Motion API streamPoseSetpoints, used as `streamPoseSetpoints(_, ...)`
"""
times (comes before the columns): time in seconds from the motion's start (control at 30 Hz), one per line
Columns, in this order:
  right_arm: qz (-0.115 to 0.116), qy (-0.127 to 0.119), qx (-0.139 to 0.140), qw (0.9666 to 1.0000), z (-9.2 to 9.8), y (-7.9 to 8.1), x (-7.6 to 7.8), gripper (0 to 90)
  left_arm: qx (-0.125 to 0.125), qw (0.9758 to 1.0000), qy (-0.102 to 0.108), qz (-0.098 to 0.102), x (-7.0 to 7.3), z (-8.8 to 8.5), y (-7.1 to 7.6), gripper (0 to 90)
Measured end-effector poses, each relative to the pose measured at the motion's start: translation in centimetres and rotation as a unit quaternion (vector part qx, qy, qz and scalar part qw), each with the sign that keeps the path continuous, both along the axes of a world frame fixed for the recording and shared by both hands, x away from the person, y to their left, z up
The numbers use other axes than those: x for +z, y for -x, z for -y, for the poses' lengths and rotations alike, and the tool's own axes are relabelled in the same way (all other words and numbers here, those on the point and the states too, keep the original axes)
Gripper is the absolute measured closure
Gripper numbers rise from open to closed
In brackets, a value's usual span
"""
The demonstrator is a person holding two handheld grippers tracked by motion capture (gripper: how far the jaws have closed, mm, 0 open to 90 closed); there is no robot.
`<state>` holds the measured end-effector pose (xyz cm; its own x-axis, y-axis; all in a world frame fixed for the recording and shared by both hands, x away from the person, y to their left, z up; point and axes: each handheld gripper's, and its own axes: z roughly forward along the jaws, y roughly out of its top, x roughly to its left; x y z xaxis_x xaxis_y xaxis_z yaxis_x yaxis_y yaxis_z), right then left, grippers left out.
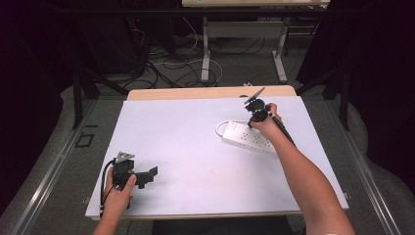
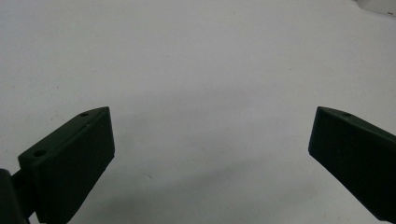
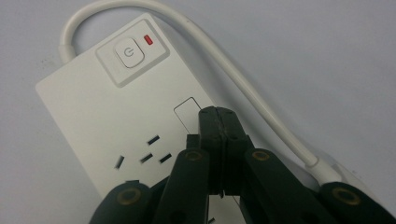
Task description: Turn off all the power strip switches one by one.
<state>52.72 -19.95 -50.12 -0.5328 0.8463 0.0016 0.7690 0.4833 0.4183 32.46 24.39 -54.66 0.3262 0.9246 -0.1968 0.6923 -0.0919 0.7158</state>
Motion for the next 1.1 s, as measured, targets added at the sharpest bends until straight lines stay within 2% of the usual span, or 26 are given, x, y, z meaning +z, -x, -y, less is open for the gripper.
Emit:
streamPoseSetpoints(0.13, 0.009, -0.003, -0.004, 0.9999, 0.05, -0.03, 0.09, 90.0, 0.0, 1.0, -0.001, -0.001, 0.02, 0.02, 0.0, 0.4)
streamPoseSetpoints(0.17, 0.015, -0.013, -0.003, 0.9998, 0.06, -0.07, 0.03, 89.8, 0.0, 1.0, 0.0, -0.001, 0.01, 0.01, 0.0, 0.4)
streamPoseSetpoints(0.33, 0.017, -0.013, -0.011, 0.9997, 0.04, -0.13, -0.06, 88.3, 0.0, 1.0, 0.0, -0.002, 0.03, -0.07, 0.04, 0.4)
streamPoseSetpoints(0.37, 0.008, -0.006, -0.008, 0.9999, 0.09, -0.2, -0.03, 88.2, 0.0, 1.0, 0.001, -0.002, 0.03, -0.08, 0.04, 0.4)
streamPoseSetpoints(0.67, 0.0, -0.001, -0.007, 1.0, -0.09, -0.29, -0.36, 88.9, 0.001, 1.0, 0.001, -0.002, 0.06, -0.14, 0.04, 0.4)
streamPoseSetpoints(0.73, 0.011, -0.007, -0.006, 0.9999, -0.21, -0.28, -0.55, 89.7, 0.001, 1.0, 0.0, -0.002, 0.06, -0.14, 0.04, 0.4)
streamPoseSetpoints(0.83, 0.004, 0.002, -0.005, 1.0, -0.3, -0.25, -0.42, 90.0, -0.002, 1.0, -0.001, -0.002, 0.06, -0.17, 0.05, 0.4)
streamPoseSetpoints(1.1, 0.003, -0.003, -0.004, 1.0, -0.44, -0.24, -0.51, 90.0, -0.002, 1.0, -0.002, -0.002, 0.07, -0.17, 0.09, 0.4)
